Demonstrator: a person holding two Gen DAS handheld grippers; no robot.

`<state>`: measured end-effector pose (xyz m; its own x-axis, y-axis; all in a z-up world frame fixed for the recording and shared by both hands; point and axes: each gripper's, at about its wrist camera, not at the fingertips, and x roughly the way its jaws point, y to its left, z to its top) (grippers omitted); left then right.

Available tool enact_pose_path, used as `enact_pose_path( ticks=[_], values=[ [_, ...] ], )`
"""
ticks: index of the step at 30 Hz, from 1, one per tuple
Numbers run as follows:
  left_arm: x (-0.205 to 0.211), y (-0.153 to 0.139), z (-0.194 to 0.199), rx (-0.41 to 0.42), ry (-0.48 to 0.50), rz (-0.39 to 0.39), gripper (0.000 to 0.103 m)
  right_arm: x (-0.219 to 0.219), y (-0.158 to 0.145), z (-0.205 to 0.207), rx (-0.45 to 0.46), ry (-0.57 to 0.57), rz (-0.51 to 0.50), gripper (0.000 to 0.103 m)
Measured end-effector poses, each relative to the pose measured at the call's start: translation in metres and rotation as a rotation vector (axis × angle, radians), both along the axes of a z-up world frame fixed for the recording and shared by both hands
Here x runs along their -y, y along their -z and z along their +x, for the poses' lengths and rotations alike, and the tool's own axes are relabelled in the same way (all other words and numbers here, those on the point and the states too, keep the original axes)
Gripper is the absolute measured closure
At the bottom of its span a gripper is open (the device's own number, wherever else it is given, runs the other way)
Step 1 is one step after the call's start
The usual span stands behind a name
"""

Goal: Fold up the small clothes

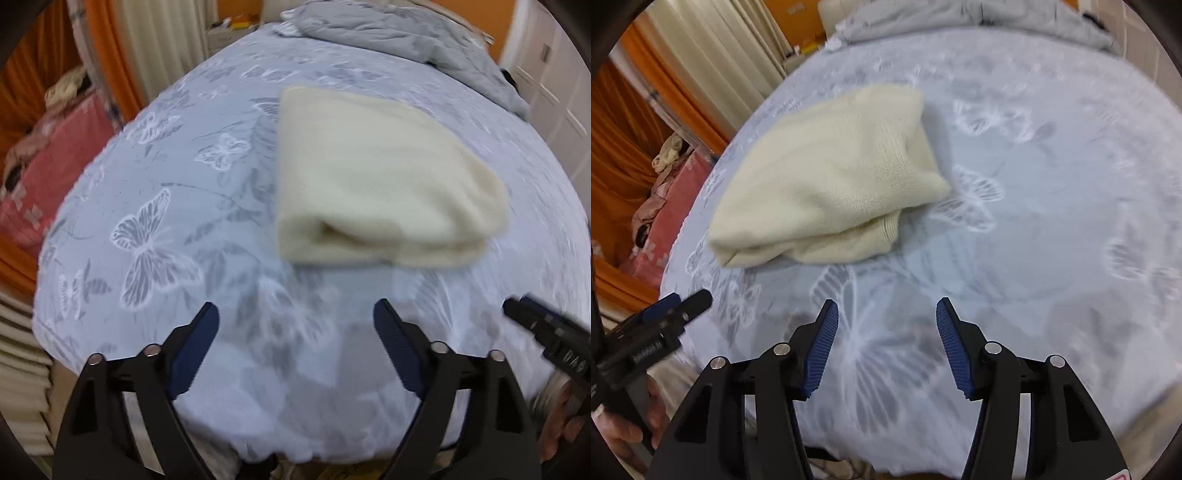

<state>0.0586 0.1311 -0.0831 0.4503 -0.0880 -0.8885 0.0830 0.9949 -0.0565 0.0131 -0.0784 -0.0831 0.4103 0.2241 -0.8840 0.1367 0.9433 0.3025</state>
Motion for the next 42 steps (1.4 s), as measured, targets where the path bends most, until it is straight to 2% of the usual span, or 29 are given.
enact_pose_path(
  ticks=[2,4,5,6,7,8,9,10,12,13,15,16,17,19,23,25,26,28,29,31,32,33,34,35,36,37,39,41,42],
  values=[
    [-0.008,0.004,0.024,-0.017,-0.035,-0.045,0.022,0.003,0.015,0.021,-0.033,0.031,0.041,0.048],
    [-0.01,0.008,0.04,-0.02,-0.036,-0.069,0.031,0.001,0.028,0.035,-0.052,0.046,0.065,0.044],
    [-0.011,0.011,0.049,-0.025,-0.025,-0.09,0.04,0.0,0.035,0.041,-0.062,0.051,0.068,0.042],
    [-0.012,0.015,0.056,-0.032,-0.015,-0.102,0.056,-0.001,0.04,0.047,-0.066,0.052,0.067,0.044],
    [-0.013,0.018,0.063,-0.039,-0.007,-0.105,0.063,-0.003,0.038,0.051,-0.031,0.046,0.071,0.055],
    [-0.014,0.018,0.065,-0.041,-0.005,-0.111,0.073,-0.004,0.033,0.058,-0.031,0.024,0.116,0.09],
    [-0.019,0.017,0.067,-0.038,-0.007,-0.122,0.074,-0.004,0.024,0.059,-0.012,0.036,0.126,0.091],
    [-0.023,0.015,0.068,-0.033,-0.007,-0.123,0.075,-0.005,0.001,0.056,0.06,0.018,0.13,0.091],
    [-0.033,0.014,0.065,-0.026,0.009,-0.105,0.076,-0.011,-0.024,0.05,0.129,-0.047,0.074,0.092],
    [-0.039,0.016,0.062,-0.018,0.013,-0.08,0.076,-0.015,-0.018,0.048,0.111,-0.086,0.019,0.092],
    [-0.05,0.038,0.061,-0.076,-0.011,-0.03,0.079,-0.016,0.027,0.052,-0.029,-0.119,-0.054,0.092],
    [-0.056,0.051,0.061,-0.116,-0.036,-0.014,0.091,-0.01,0.044,0.049,-0.043,-0.108,-0.027,0.092],
    [-0.062,0.063,0.059,-0.145,-0.065,0.01,0.101,-0.006,0.041,0.048,-0.03,-0.09,0.004,0.091],
    [-0.073,0.058,0.055,-0.118,-0.091,-0.067,0.1,-0.002,0.026,0.046,-0.028,-0.056,0.036,0.087],
    [-0.062,0.043,0.05,-0.083,-0.032,-0.016,0.099,0.008,-0.022,0.022,0.081,0.012,-0.052,0.08],
    [-0.062,0.025,0.04,-0.042,-0.029,-0.064,0.099,0.014,-0.044,0.012,0.137,0.035,-0.022,0.073],
    [-0.062,0.015,0.035,-0.017,-0.031,-0.097,0.098,0.013,-0.051,0.012,0.155,0.03,0.003,0.062],
    [-0.06,-0.01,0.025,0.048,-0.031,-0.167,0.092,0.008,-0.059,0.02,0.186,-0.012,0.064,0.061],
    [-0.057,-0.019,0.025,0.071,-0.029,-0.192,0.078,0.003,-0.059,0.027,0.193,-0.037,0.081,0.064],
    [-0.043,-0.03,0.032,0.087,-0.018,-0.212,0.066,-0.012,-0.046,0.04,0.172,-0.085,0.069,0.073],
    [-0.035,-0.03,0.039,0.081,-0.009,-0.198,0.066,-0.022,-0.033,0.048,0.129,-0.103,0.045,0.085],
    [-0.025,-0.023,0.048,0.054,-0.004,-0.16,0.066,-0.028,-0.007,0.056,0.049,-0.12,-0.023,0.087],
    [-0.019,-0.011,0.056,0.02,-0.001,-0.129,0.065,-0.031,0.01,0.059,0.009,-0.128,-0.051,0.085],
    [-0.015,0.005,0.062,-0.017,0.002,-0.102,0.063,-0.032,0.021,0.057,0.007,-0.133,-0.057,0.086],
    [-0.016,0.015,0.063,-0.035,0.005,-0.077,0.063,-0.034,0.018,0.054,0.027,-0.129,-0.064,0.086],
    [-0.012,0.017,0.06,-0.016,0.014,-0.044,0.063,-0.035,0.012,0.053,0.017,-0.12,-0.065,0.085],
    [-0.007,0.008,0.053,0.003,0.044,0.004,0.063,-0.033,-0.004,0.047,0.022,-0.08,-0.038,0.081],
    [-0.008,-0.003,0.045,0.016,0.041,-0.002,0.065,-0.028,-0.022,0.037,0.056,-0.03,-0.017,0.079],
    [-0.009,-0.01,0.039,0.032,0.035,-0.011,0.063,-0.026,-0.032,0.027,0.075,0.002,-0.018,0.072]
  ],
)
